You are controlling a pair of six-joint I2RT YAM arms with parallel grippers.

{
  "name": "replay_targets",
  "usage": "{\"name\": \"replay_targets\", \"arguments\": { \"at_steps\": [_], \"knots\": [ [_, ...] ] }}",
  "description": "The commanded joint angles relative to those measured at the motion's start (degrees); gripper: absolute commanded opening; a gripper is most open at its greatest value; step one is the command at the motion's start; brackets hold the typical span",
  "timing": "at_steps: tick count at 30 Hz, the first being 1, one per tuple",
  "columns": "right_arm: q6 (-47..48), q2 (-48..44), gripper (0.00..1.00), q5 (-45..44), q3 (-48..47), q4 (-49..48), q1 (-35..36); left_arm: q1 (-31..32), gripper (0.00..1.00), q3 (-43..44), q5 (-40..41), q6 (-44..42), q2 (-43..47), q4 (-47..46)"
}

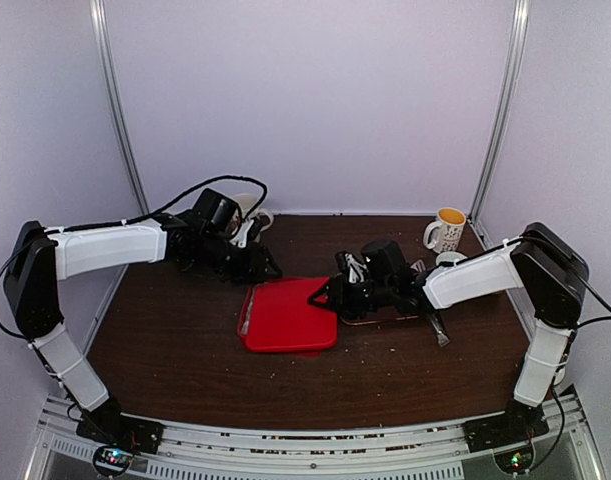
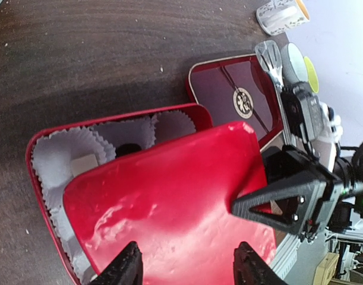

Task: Pack the chocolate
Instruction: Place the box lid on the packing box.

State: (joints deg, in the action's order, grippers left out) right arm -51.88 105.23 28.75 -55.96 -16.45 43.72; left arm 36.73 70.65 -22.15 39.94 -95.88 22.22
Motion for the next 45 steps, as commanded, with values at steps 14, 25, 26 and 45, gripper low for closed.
{"name": "replay_targets", "arguments": {
  "at_steps": [14,25,26,45],
  "knots": [
    [1.08,1.96,0.53,3.2,7.1,-8.83,-3.45,-0.43,0.6,-10.92,-2.64,-0.55,10.15,4.08],
    [2.33,1.36,0.5,4.03,7.74,-7.94,-4.22,-0.4,0.58,-11.45,-3.94,-0.59,5.96,0.88],
    [2.17,1.35,0.49,4.17,7.64,-7.95,-4.25,-0.36,0.58,-11.43,-4.13,-0.57,5.38,0.41],
    [4.83,-0.51,0.4,3.36,4.51,-1.04,-4.08,0.01,0.48,-10.59,-3.5,3.87,-1.64,-4.91]
  ]
}}
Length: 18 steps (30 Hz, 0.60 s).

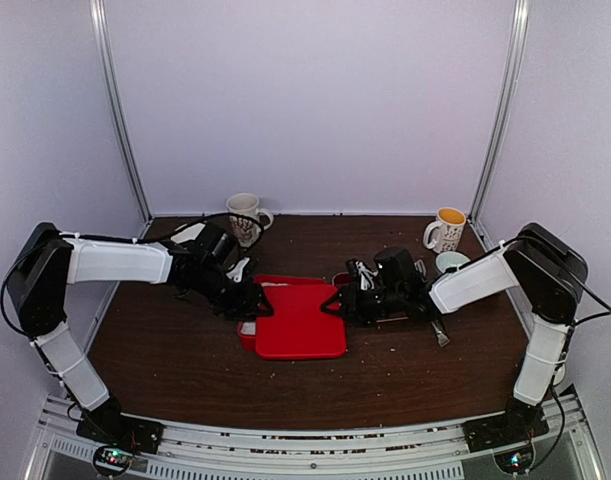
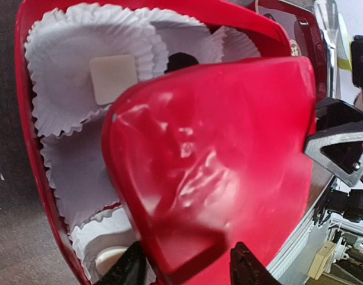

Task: Pack the chocolate
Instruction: Place the box lid on the packing box.

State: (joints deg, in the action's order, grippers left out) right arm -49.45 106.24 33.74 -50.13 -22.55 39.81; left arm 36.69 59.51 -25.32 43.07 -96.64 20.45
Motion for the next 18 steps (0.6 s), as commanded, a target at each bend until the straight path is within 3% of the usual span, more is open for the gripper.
{"name": "replay_targets", "arguments": {
  "at_steps": [1,7,18],
  "knots": [
    [2.73,-1.75,0.39,-1.84,-1.61,5.84,-0.05,0.07,0.45,0.81,-0.35,0.71,-0.65,-3.17],
    [4.78,-3.02,0.35,-3.24,-4.56,10.94,0.53,-0.49,0.31,4.18,1.37,-1.4,0.35,0.5],
    [7.89,0.65,0.36,-4.23,-13.3,19.19,1.26,-4.38,0.28,8.18,0.7,-4.56,-0.63,3.08]
  ]
}}
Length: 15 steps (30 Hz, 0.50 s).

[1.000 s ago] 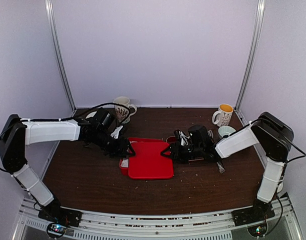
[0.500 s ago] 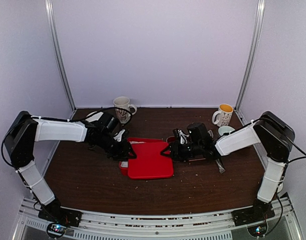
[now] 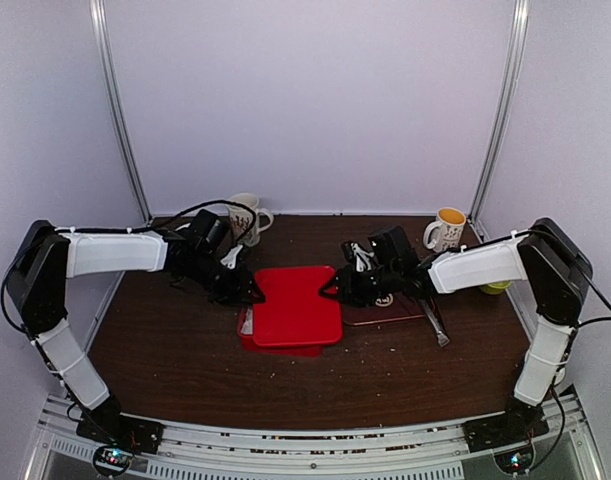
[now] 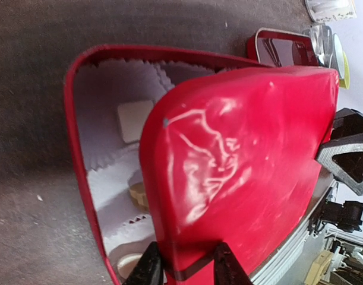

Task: Pack the chocolate
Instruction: Place the box lid on the packing box.

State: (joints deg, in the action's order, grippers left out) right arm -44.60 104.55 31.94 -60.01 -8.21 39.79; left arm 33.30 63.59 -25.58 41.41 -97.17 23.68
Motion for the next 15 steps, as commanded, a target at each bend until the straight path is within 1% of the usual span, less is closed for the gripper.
{"name": "replay_targets", "arguments": {
  "at_steps": [1,5,8,13,15],
  "knots": [
    [3.34,2.81,0.37,-2.56,-4.25,5.77,1.5,-1.32,0.28,4.91,1.05,-3.33,-0.41,0.62],
    [3.77,4.7,0.39,-2.75,-6.34,8.38,2.25,-2.8,0.28,7.46,0.77,-5.15,-1.89,2.84],
    [3.82,5.73,0.43,-2.46,-6.94,9.66,2.56,-3.35,0.29,8.9,0.71,-6.43,-3.34,4.58],
    [4.43,6.48,0.53,-3.22,-6.99,11.07,2.97,-3.97,0.29,9.4,1.66,-7.66,-4.84,5.68],
    [5.2,6.84,0.55,-3.63,-7.85,12.37,2.92,-4.22,0.29,9.44,2.61,-7.95,-4.96,5.84]
  ]
}}
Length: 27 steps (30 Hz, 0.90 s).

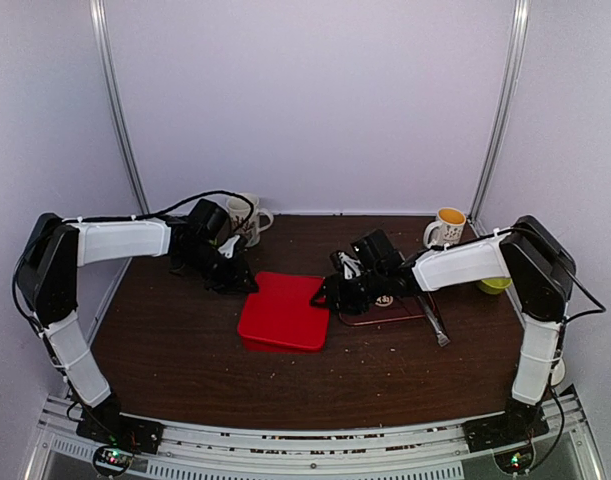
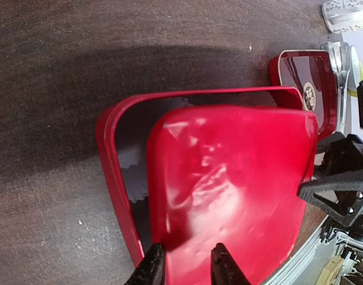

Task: Pack the chocolate
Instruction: Place the box lid on the packing box.

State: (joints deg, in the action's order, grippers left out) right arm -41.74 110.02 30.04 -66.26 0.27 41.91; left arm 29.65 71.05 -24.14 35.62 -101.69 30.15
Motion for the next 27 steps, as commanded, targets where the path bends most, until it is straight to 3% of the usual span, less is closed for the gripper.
{"name": "replay_targets", "arguments": {
  "at_steps": [1,7,11,19,21,27],
  "knots": [
    [2.76,1.65,0.56,-1.91,-2.15,4.64,0.85,-0.73,0.29,1.93,1.53,-2.19,-0.48,-0.62],
    [4.74,1.63,0.62,-2.56,-4.58,8.2,0.8,-0.89,0.3,2.08,4.2,-2.72,-0.01,0.13],
    [6.2,2.13,0.63,-3.55,-5.67,10.01,0.67,-0.83,0.37,0.96,6.29,-3.44,2.4,0.18],
    [6.48,4.88,0.61,-3.98,-8.44,10.5,0.09,0.0,0.67,-6.02,8.67,-7.46,10.69,-3.88],
    [6.54,5.42,0.61,-4.1,-9.09,10.51,-0.27,1.15,0.94,-8.45,9.23,-9.33,13.47,-5.38],
    [6.71,6.64,0.61,-3.93,-10.68,10.65,-1.01,9.67,0.98,-13.8,17.46,-18.32,18.26,-6.86]
  ]
}}
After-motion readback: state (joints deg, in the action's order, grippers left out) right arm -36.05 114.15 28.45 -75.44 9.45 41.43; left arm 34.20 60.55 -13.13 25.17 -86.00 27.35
